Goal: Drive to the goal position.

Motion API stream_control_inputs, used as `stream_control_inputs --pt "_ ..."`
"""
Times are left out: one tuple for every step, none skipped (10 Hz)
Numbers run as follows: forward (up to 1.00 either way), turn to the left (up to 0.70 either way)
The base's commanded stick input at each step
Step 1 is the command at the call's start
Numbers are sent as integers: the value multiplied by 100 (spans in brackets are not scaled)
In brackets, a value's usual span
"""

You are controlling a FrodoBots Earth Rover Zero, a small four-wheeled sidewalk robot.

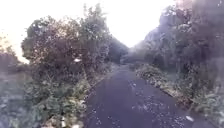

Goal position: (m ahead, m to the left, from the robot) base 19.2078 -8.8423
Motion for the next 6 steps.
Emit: stream_control_inputs --pt "70 -14" --pt "70 -14" --pt "70 -14" --pt "70 -14" --pt "70 -9" --pt "70 -4"
